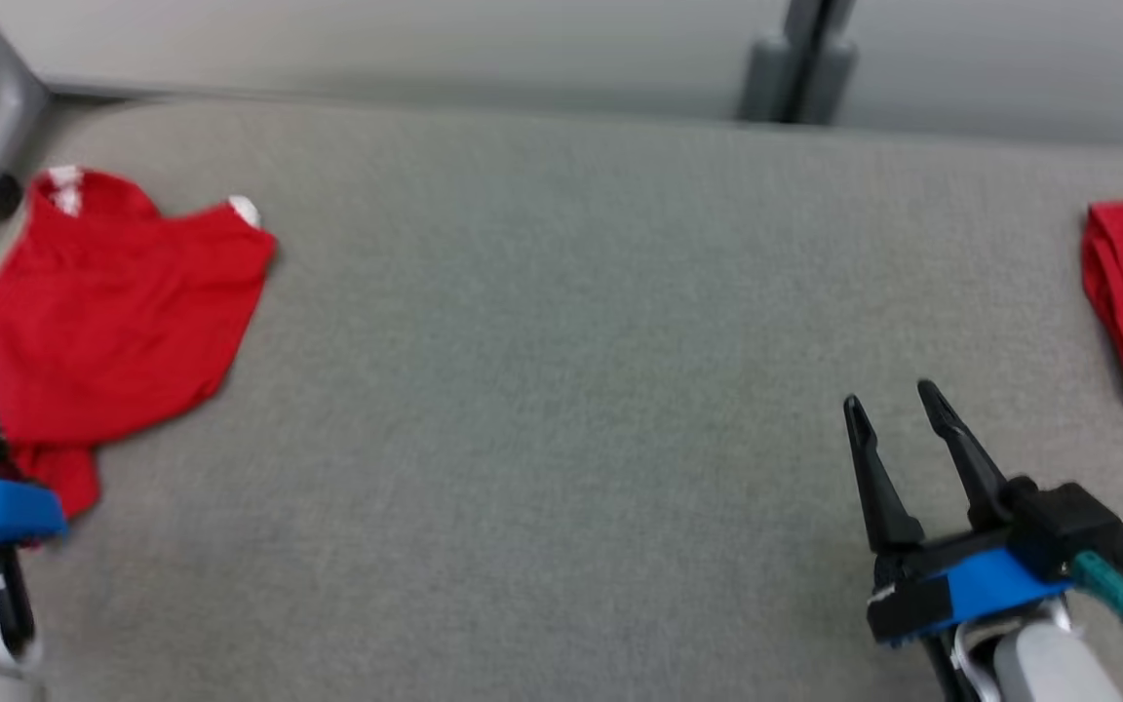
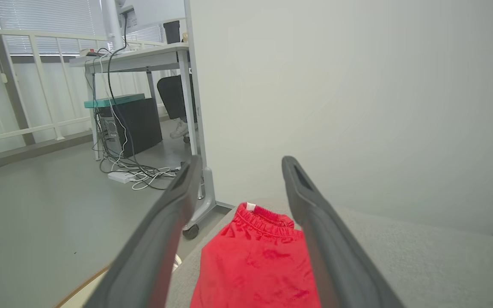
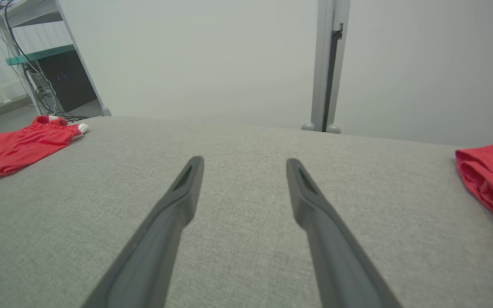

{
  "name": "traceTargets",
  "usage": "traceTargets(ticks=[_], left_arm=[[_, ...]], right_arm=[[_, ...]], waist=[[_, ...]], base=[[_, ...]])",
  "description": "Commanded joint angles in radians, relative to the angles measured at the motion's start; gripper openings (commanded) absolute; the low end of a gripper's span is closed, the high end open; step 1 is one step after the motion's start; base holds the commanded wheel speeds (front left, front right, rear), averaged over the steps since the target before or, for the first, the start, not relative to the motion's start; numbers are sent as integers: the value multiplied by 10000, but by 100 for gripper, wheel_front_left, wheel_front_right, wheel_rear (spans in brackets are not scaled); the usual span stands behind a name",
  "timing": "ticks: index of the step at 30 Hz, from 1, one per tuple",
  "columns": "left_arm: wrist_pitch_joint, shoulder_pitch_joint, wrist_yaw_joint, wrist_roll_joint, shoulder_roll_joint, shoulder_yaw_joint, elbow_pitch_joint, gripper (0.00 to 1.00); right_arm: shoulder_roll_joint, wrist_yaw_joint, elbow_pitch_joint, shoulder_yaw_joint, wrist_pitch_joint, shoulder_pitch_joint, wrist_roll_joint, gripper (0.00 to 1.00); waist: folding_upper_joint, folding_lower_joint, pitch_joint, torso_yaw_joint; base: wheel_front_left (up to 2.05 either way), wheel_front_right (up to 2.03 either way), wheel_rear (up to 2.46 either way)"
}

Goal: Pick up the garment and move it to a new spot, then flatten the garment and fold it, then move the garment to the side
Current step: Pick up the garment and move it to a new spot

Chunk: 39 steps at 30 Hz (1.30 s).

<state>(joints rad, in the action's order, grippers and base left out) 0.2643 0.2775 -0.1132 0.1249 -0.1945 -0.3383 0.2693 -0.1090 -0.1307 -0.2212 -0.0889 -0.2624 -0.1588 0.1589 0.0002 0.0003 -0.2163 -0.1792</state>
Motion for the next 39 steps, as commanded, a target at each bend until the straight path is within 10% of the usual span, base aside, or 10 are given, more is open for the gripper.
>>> traceTargets(ticks=[1,17,33,34,36,39], left_arm=[[-1,455,40,28,-169,-69,161,100],[-926,4221,-84,467,-2206,-94,4964,100],[-2891,5329,-162,1229,-2111,622,9196,100],[-3152,5344,-164,1288,-2088,696,9375,87],[-3477,5388,-152,1446,-2069,790,9563,0],[-3555,5445,-155,1654,-2114,914,9569,0]], right_arm=[[-143,-1,216,70,-31,-150,-110,100],[-674,-1,2831,937,577,-385,-518,100],[-743,-1,3512,1220,966,-325,-637,100],[-757,-1,3522,1210,985,-321,-634,100],[-761,-1,3531,1189,991,-299,-636,100],[-758,-1,3465,1165,1005,-268,-612,100]], waist=[[-2,-3,-226,156],[-2,-3,-2875,1394],[-2,-3,-3230,1333],[-2,-3,-3211,1330],[-2,-3,-3166,1327],[-2,-3,-3061,1337]], base=[[0,0,0],[0,0,0],[0,0,0],[0,0,0],[0,0,0],[0,0,0]])
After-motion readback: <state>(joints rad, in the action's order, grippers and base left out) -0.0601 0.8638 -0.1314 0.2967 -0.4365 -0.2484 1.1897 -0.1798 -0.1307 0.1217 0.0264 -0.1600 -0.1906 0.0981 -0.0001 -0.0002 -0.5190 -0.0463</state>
